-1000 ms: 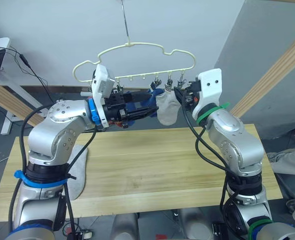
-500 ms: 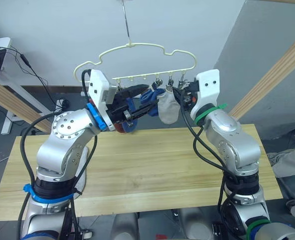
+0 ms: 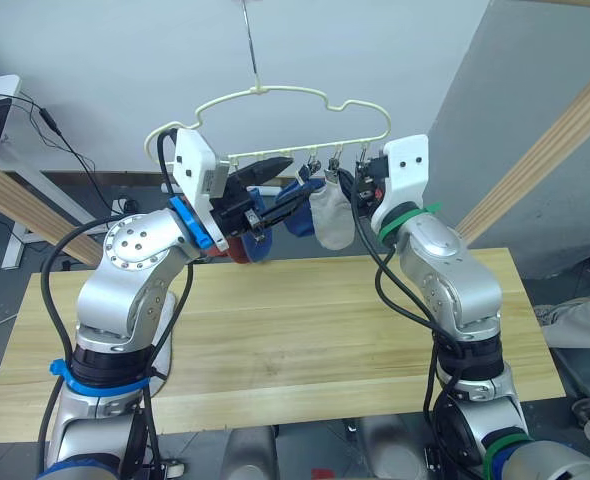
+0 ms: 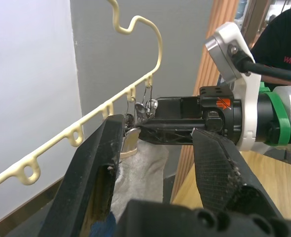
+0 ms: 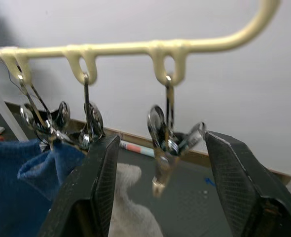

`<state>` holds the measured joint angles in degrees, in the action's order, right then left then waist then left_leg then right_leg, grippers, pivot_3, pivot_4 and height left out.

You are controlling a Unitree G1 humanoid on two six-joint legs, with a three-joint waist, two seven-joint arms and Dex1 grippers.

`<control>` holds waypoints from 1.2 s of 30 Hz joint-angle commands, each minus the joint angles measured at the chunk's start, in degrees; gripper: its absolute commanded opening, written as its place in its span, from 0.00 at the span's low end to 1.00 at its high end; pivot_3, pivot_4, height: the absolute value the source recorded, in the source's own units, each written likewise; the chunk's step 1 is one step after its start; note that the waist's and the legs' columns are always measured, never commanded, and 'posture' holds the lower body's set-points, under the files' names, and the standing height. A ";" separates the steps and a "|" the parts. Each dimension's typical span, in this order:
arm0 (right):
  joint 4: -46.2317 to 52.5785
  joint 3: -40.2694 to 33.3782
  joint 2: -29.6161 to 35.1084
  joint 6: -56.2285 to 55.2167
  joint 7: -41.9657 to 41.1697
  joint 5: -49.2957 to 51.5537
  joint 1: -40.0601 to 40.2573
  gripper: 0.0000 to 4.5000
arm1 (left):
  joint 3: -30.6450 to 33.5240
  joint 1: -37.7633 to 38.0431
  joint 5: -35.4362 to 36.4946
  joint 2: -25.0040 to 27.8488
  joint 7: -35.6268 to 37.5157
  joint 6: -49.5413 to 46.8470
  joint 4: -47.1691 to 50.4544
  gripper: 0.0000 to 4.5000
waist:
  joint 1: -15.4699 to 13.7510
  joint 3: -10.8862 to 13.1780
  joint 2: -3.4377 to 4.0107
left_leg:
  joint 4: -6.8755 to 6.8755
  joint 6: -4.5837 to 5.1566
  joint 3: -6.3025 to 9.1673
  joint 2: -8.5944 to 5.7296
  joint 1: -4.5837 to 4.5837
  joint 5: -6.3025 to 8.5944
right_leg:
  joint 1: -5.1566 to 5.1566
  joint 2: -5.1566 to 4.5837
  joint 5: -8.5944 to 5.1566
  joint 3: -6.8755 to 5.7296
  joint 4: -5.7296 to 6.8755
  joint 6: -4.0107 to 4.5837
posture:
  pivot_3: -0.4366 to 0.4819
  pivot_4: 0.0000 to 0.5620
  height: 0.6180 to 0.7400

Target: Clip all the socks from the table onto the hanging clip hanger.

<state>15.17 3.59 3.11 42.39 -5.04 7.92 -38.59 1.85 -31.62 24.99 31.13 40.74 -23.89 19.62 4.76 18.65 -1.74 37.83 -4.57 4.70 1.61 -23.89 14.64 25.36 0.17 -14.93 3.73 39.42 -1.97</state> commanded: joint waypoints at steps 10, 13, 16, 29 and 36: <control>-1.71 -0.30 -2.77 -3.79 -0.65 0.47 -3.17 0.63 | -0.64 -1.51 -0.59 -0.83 0.84 2.84 -0.74 0.55 | -0.02 0.00 0.00 | 0.00 0.00 0.01 0.00 0.00 0.00 | 0.00 -0.01 0.00 -0.01 0.01 0.00 | 0.42 0.54 0.96; -1.48 -0.32 -2.69 -3.21 0.68 -0.72 -3.19 0.63 | -0.75 -1.63 -0.80 -1.10 1.00 3.02 -1.01 0.55 | -0.02 0.00 0.00 | 0.00 0.00 0.00 0.00 0.00 0.00 | 0.00 -0.01 0.00 -0.01 0.01 0.00 | 0.42 0.55 0.96; -0.54 -0.21 -2.23 -2.67 1.30 -1.19 -2.65 0.63 | -0.80 -1.62 -1.00 -1.32 1.17 3.19 -1.24 0.55 | -0.01 0.00 0.00 | 0.00 0.00 0.01 0.00 0.01 0.00 | 0.00 -0.01 0.00 -0.01 0.03 0.00 | 0.42 0.55 0.96; 2.65 -0.81 -3.14 -0.79 5.20 -2.82 -0.20 0.52 | -1.17 -1.36 -1.40 -1.39 1.53 3.51 -1.55 0.55 | -0.01 0.00 0.00 | 0.00 0.00 0.02 0.00 0.01 0.00 | 0.00 -0.01 0.00 -0.01 0.04 0.00 | 0.41 0.55 0.96; 3.34 -0.71 -3.97 0.42 6.02 -2.40 -0.04 0.52 | -1.29 -2.05 -1.34 -1.84 1.28 3.40 -1.97 0.55 | -0.01 0.00 0.00 | 0.00 0.00 0.01 -0.01 0.00 0.00 | 0.00 -0.01 0.00 -0.01 0.03 0.00 | 0.41 0.56 0.96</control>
<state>15.17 3.31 -0.43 43.09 0.43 5.64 -38.87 0.31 -32.66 23.68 29.49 42.00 -21.76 16.45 4.75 18.65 -1.74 37.83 -4.57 4.71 1.60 -23.89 14.64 25.37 0.17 -14.92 3.71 39.45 -1.96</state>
